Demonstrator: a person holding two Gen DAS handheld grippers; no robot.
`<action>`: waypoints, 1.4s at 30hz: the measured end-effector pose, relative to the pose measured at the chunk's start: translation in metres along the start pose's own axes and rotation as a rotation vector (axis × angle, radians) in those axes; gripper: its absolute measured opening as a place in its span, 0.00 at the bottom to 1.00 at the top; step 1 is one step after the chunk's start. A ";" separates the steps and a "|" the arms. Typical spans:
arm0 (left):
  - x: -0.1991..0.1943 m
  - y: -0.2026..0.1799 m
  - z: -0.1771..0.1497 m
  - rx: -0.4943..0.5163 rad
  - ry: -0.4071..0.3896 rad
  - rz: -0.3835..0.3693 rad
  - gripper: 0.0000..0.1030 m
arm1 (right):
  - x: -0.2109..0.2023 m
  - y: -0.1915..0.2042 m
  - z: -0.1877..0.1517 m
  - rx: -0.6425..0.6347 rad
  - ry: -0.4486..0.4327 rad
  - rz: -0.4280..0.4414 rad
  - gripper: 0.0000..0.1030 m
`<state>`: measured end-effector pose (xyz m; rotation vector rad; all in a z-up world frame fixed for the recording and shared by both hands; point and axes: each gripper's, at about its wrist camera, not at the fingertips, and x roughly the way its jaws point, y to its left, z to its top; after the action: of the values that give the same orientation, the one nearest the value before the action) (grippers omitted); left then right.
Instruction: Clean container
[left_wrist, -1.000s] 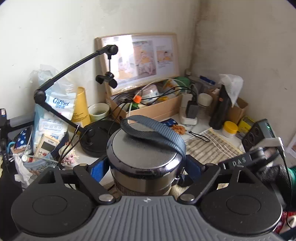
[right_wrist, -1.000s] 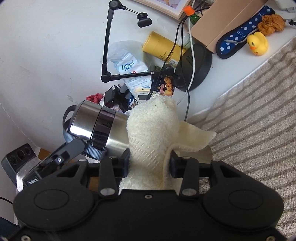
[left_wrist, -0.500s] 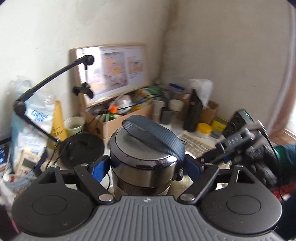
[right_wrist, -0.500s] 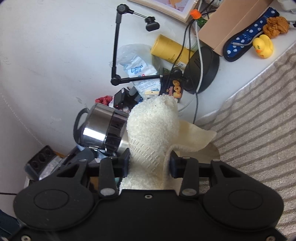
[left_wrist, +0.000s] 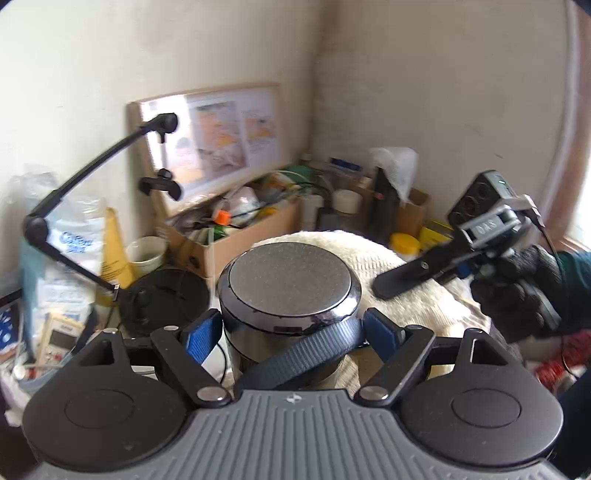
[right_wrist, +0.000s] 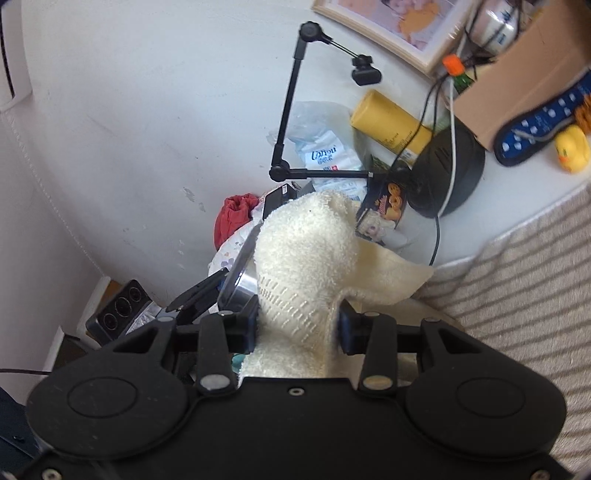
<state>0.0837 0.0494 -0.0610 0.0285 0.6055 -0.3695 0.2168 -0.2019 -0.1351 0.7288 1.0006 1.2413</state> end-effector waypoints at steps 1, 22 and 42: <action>0.000 -0.001 0.001 -0.023 0.000 0.005 0.82 | 0.000 0.000 0.001 -0.003 0.000 -0.005 0.39; 0.011 -0.013 0.020 0.036 0.025 0.055 0.80 | -0.001 -0.006 -0.002 0.030 -0.024 0.006 0.39; 0.014 0.005 0.010 0.156 0.000 -0.102 0.80 | 0.000 -0.005 -0.010 0.082 -0.100 0.057 0.38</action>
<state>0.1016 0.0477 -0.0608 0.1472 0.5781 -0.5152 0.2099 -0.2033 -0.1432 0.8802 0.9586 1.2070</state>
